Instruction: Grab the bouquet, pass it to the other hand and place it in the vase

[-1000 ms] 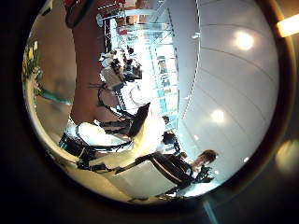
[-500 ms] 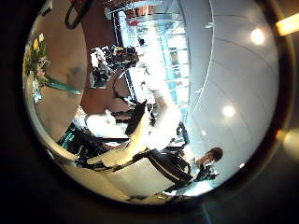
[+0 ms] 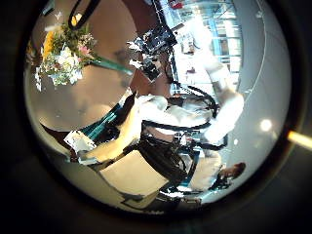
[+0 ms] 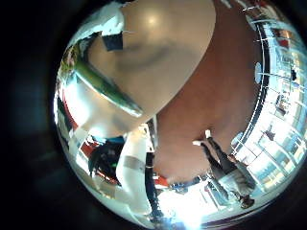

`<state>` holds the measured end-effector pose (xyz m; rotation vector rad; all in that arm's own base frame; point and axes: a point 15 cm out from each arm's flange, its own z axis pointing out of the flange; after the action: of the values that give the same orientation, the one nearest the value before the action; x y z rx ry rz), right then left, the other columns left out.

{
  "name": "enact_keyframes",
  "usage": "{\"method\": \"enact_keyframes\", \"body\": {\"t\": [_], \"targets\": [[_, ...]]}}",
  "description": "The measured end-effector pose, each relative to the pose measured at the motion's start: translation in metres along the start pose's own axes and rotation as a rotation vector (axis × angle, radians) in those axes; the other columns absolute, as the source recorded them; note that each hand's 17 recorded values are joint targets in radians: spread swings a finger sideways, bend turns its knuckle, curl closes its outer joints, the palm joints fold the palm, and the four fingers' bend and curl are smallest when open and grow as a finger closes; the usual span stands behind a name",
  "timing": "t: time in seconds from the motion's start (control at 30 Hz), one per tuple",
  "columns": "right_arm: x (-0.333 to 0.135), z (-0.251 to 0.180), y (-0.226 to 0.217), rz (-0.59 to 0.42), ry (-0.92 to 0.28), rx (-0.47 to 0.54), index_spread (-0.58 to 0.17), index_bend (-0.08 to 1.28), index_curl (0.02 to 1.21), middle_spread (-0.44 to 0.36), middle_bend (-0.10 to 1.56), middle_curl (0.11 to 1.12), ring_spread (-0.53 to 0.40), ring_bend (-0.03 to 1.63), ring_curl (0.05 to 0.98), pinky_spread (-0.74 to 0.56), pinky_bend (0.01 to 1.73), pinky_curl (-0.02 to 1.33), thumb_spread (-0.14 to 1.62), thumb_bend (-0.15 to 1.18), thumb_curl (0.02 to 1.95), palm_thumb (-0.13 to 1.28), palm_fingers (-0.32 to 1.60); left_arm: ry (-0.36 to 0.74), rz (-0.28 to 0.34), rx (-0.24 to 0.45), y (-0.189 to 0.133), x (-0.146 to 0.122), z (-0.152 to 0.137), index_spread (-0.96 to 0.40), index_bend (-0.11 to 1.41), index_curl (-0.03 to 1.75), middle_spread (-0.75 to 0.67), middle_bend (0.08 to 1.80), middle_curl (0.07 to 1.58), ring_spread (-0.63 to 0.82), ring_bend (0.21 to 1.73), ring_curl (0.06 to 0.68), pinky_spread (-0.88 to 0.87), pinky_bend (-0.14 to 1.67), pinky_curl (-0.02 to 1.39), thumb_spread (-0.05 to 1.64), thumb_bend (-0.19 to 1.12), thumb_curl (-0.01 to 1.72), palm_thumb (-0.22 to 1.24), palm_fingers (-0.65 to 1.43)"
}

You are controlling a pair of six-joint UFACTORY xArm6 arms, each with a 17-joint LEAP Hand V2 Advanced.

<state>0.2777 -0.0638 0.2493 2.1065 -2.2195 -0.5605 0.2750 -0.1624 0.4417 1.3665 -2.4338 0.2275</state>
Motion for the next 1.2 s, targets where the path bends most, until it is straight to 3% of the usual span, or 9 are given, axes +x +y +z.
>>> {"method": "enact_keyframes", "body": {"t": [0.27, 0.6, 1.2], "targets": [[0.010, 0.044, 0.000, 0.014, 0.048, -0.027, -0.283, 0.35, 0.54, -0.145, 0.67, 0.51, -0.134, 1.00, 0.414, 0.08, 0.71, 0.50, 1.02, -0.03, 0.56, 0.71, 0.27, -0.054, 0.025, -0.050, 0.001, -0.003, 0.013, 0.08, 0.17, 0.37, 0.27, 0.23, 0.39, 0.47, 0.55, 0.164, 0.45, 0.20, 0.32, 1.08, -0.02, 0.35, 0.41, 0.27], [0.004, 0.067, -0.005, 0.017, 0.085, -0.036, -0.255, 0.28, 0.50, -0.089, 0.61, 0.47, -0.107, 0.94, 0.376, 0.13, 0.67, 0.45, 1.01, -0.03, 0.51, 0.68, 0.27, -0.062, 0.050, -0.069, -0.005, -0.004, 0.017, 0.08, 0.17, 0.37, 0.27, 0.23, 0.39, 0.47, 0.55, 0.160, 0.45, 0.20, 0.32, 1.08, -0.02, 0.35, 0.42, 0.26], [0.005, 0.100, -0.024, 0.007, 0.138, -0.075, -0.248, 0.22, 0.46, -0.098, 0.55, 0.45, -0.146, 0.91, 0.341, 0.10, 0.59, 0.36, 1.00, -0.03, 0.46, 0.68, 0.39, -0.061, 0.048, -0.080, -0.001, -0.002, 0.015, 0.08, 0.17, 0.36, 0.27, 0.23, 0.39, 0.47, 0.55, 0.157, 0.45, 0.20, 0.32, 1.08, -0.02, 0.35, 0.42, 0.26]]}}
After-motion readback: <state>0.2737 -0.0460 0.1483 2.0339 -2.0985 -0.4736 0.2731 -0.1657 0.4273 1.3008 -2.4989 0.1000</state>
